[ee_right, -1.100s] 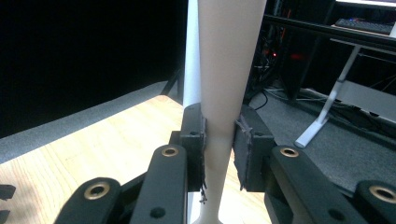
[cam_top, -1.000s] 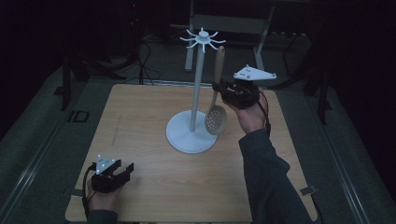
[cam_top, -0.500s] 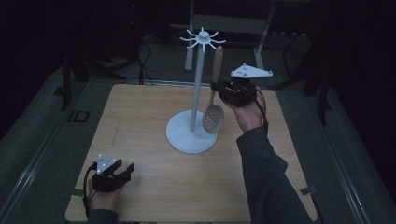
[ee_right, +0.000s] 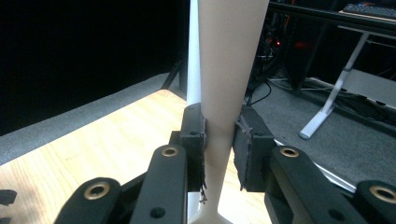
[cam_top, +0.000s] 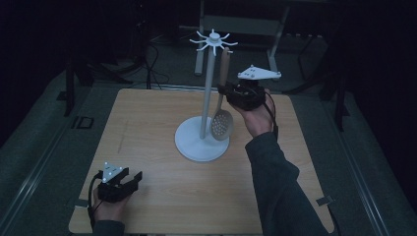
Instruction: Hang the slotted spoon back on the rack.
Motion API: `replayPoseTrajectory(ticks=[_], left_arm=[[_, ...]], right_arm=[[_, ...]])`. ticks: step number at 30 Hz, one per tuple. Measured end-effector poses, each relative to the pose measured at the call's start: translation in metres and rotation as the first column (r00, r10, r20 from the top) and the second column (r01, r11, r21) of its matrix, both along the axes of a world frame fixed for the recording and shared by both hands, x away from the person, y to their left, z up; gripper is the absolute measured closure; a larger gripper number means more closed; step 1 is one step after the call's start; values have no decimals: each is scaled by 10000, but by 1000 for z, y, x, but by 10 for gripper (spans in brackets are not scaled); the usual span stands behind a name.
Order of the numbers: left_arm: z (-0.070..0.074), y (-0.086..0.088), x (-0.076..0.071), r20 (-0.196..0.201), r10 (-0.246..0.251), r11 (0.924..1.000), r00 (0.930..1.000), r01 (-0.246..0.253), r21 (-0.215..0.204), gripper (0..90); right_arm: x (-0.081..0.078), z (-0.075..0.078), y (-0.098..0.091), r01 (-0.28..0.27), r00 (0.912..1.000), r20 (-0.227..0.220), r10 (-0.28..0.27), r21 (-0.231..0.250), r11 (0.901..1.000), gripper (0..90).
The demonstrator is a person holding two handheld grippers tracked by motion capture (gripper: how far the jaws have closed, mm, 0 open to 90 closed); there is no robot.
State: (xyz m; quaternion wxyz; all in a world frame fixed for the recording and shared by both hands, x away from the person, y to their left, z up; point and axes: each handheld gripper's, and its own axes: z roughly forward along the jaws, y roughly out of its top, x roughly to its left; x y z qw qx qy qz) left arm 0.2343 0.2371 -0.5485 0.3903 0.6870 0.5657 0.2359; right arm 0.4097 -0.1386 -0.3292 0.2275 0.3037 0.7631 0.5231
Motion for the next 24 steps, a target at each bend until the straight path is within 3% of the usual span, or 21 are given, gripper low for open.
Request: replayPoseTrajectory(ticks=[5, 9, 16, 24], left_arm=[[0, 0, 0, -14, 3, 10000, 10000, -3, -20, 446], [0, 0, 0, -2, -12, 10000, 10000, 12, 2, 446], [0, 0, 0, -22, -15, 10000, 10000, 15, 20, 446], [0, 1, 0, -26, 9, 10000, 10000, -9, -4, 444]], right_arm=[[1, -1, 2, 95, 9999, 60, -94, -80, 9999, 742], [0, -2, -3, 220, 9994, 248, -225, 211, 9995, 611], [-3, -4, -9, 487, 9982, 342, -494, 211, 9986, 477], [-16, -16, -12, 532, 9974, 502, -516, -313, 9981, 373]])
